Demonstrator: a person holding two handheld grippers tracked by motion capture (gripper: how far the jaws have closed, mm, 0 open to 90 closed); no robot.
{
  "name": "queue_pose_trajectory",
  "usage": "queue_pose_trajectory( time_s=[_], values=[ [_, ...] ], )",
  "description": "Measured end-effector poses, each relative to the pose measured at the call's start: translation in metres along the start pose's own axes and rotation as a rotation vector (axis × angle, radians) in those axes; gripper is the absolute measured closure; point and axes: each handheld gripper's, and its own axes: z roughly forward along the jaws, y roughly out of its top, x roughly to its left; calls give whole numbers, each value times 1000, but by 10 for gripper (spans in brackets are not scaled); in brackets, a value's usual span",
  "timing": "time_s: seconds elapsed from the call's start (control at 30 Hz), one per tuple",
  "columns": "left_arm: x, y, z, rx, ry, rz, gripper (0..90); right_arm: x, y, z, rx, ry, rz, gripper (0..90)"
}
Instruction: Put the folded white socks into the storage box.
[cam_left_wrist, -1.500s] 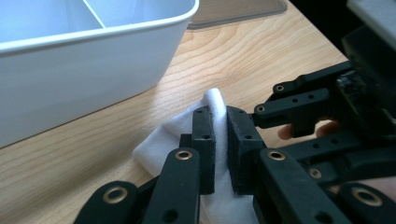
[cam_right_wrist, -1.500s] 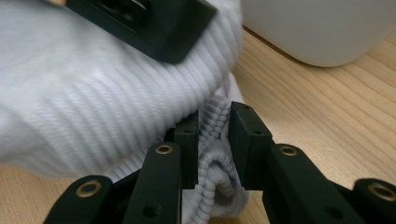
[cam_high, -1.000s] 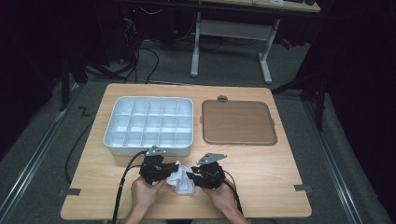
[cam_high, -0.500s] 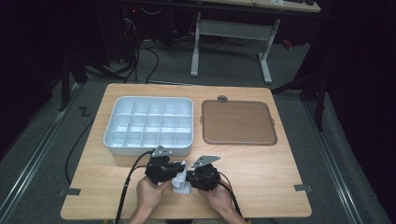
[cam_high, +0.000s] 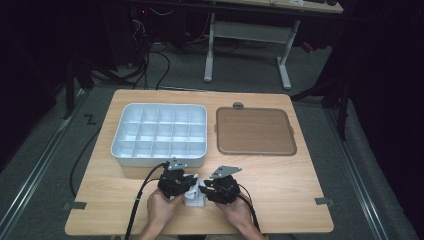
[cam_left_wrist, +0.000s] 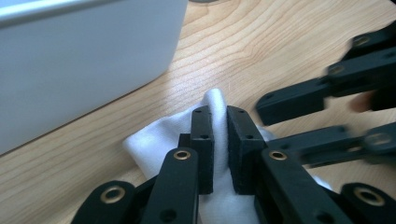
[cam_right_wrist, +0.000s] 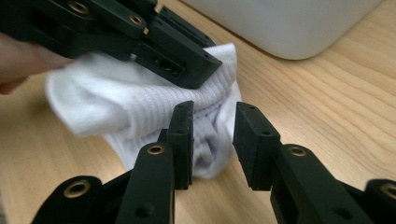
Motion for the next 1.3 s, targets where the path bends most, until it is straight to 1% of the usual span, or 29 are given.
queue_pose_trajectory(
  time_s=[0.03, 0.07, 0.1, 0.13, 0.2, 0.23, 0.27, 0.33, 0.37, 0.43, 0.53, 0.57, 0.6, 0.63, 0.67, 0.7, 0.77, 0.83, 0.87, 0.93, 0.97, 1.13, 1.2, 1.23, 1.27, 1.3],
  values=[
    [0, 0, 1, 1, 1, 1, 820, 1, -3, -5, -4, -4, -7, 683],
    [1, 0, 1, 2, 2, 3, 820, 1, -3, -5, -4, -4, -7, 683],
    [1, 0, 2, 1, 4, 0, 821, 2, -7, -5, 10, -7, -12, 675],
    [1, 0, 3, 0, 5, -3, 821, 1, -8, -4, 14, -7, -19, 675],
    [1, 0, 3, 0, 5, -4, 821, 1, -9, -2, 23, -5, -13, 675],
    [1, 0, 2, 1, 5, -3, 821, 2, -12, 3, 44, -9, -17, 689],
    [1, 1, 2, 1, 4, -4, 821, 2, -12, 3, 44, -9, -17, 689],
    [-2, 3, -4, -19, -23, -12, 820, 3, -14, 10, 58, -13, -34, 704],
    [-4, 7, -8, -30, -44, -26, 820, 3, -14, 12, 47, -7, -36, 711],
    [-5, 8, -9, -29, -43, -19, 820, 2, -12, 13, 48, -5, -45, 716],
    [-6, 8, -5, -23, -38, -10, 821, 3, -11, 14, 55, -12, -50, 718],
    [-6, 8, -3, -19, -37, -6, 821, 3, -9, 16, 59, -17, -63, 719],
    [-5, 5, 2, -12, -30, 1, 821, 2, -8, 16, 60, -18, -65, 720],
    [-5, 5, 2, -12, -30, 1, 821, 2, -8, 16, 60, -18, -65, 720],
    [-4, 3, 6, -12, -22, 9, 822, 2, -7, 18, 55, -19, -67, 720],
    [-4, 3, 6, -12, -22, 9, 822, 1, -7, 18, 55, -18, -66, 720],
    [-1, 1, 11, -11, -19, 2, 820, 0, -7, 18, 56, -14, -68, 720],
    [-1, 1, 12, -11, -17, 5, 818, -1, -7, 18, 56, -15, -69, 720],
    [-1, 1, 15, -10, -13, 19, 817, -2, -7, 19, 50, -14, -69, 720],
    [-2, 1, 16, -15, -11, 18, 816, -2, -7, 19, 48, -16, -69, 720],
    [-1, 1, 20, -18, -7, 23, 816, -3, -7, 20, 42, -18, -67, 722],
    [-1, 2, 23, -18, -3, 36, 812, -6, -6, 21, 35, -18, -64, 724],
    [-1, 3, 22, -10, -6, 34, 801, -6, -6, 22, 29, -17, -64, 724],
    [-1, 5, 20, -3, -15, 18, 760, -6, -6, 22, 29, -16, -62, 724],
    [-1, 5, 20, -3, -15, 18, 726, -6, -6, 22, 29, -16, -62, 724],
    [-1, 6, 18, 1, -22, 9, 726, -6, -6, 22, 29, -15, -59, 724]
  ],
)
